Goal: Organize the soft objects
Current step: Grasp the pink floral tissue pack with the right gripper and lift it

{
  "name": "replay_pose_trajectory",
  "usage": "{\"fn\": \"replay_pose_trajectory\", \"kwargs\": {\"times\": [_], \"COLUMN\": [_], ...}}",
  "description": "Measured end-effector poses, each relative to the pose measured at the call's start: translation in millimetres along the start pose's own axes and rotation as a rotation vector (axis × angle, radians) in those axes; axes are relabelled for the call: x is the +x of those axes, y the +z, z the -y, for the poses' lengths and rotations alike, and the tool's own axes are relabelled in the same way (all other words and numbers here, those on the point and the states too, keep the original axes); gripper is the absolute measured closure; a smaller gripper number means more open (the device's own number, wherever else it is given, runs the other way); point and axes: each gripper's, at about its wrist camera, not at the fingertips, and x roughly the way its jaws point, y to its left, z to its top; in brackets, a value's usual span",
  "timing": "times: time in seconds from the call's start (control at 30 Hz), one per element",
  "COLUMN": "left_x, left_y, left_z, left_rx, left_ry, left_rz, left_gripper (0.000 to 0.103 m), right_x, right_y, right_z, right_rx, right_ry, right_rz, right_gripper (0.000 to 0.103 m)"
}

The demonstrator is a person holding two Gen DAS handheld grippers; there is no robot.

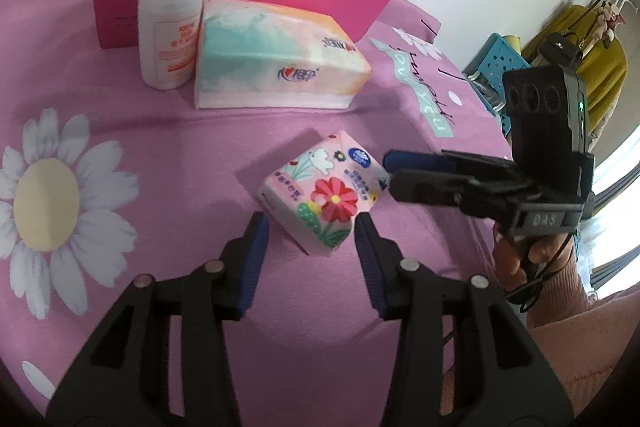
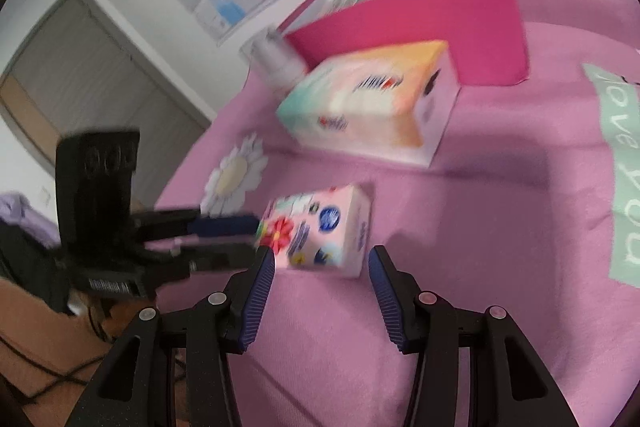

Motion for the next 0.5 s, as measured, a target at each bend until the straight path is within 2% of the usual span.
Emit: {"fn": "replay_pose_trajectory", "kwargs": {"times": [0.27, 0.3, 0.37, 0.5], "left_x": [5.4, 6.6, 8.5, 9.3], "left_y": [1.5, 1.6, 1.7, 1.9], "left_z": [4.4, 5.3, 6.9, 9.8], "left_rx": [0.003, 0.001, 0.002, 0.009], "left_ry": [0.022, 0.02, 0.016, 0.021], "left_rz": [-0.01, -0.013, -0.015, -0.011], "left_gripper": [0.063, 0.066, 0.067, 0.067], "right_x": [9.7, 11.1, 14.1, 15.3], "right_y": [3.5, 3.4, 2.6, 0.0], "right_z": [4.3, 4.9, 5.5, 4.1], "right_rx": [0.015, 0.026, 0.038, 0.034], "right_ry": [-0.002, 0.009, 0.014, 0.005], "right_rz": [0.015, 0.011, 0.008, 0.003], "right_gripper": [0.054, 0.056, 0.067, 0.071]}}
